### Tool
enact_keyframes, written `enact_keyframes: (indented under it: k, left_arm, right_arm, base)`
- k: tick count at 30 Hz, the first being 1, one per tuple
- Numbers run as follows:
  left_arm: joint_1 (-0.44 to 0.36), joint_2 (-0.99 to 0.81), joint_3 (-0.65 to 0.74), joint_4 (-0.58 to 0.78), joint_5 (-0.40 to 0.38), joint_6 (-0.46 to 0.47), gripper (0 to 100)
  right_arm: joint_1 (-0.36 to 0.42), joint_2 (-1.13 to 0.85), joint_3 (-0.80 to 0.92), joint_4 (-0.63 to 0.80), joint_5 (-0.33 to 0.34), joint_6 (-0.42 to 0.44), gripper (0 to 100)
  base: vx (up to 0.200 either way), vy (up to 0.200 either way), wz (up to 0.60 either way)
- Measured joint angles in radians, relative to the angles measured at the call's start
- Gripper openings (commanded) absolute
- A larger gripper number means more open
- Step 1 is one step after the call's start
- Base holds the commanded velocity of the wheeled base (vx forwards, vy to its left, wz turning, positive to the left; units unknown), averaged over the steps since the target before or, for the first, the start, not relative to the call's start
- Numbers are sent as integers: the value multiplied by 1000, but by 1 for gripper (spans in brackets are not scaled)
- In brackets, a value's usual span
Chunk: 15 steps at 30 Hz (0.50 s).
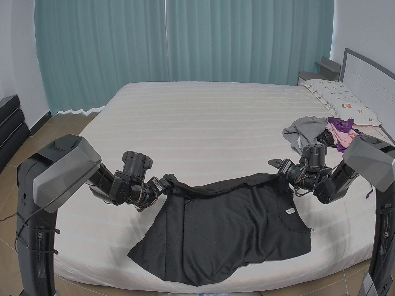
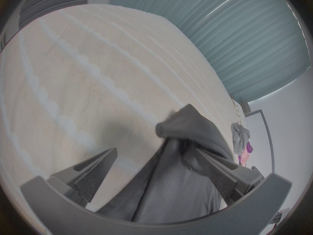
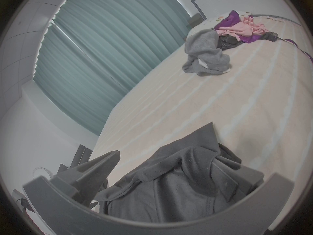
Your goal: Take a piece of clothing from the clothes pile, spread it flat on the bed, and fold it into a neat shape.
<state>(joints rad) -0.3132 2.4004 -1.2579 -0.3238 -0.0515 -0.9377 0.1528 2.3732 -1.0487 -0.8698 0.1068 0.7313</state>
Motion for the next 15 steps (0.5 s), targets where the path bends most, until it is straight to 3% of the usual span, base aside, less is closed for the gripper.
enact_keyframes:
  k: [5, 9, 15]
  left_arm:
    - [36, -78, 75, -1, -96, -4, 100]
    - [66, -117, 123, -15, -97, -18, 100]
    - [77, -144, 195, -153, -95, -127, 100]
  right_arm:
    - [-8, -45, 19, 41, 15, 2, 100]
    - [-2, -63, 29, 63, 20, 3, 100]
    - [6, -67, 29, 122, 21, 5, 100]
  base:
    - [0, 0, 0]
    - [0, 0, 0]
    - [0, 0, 0]
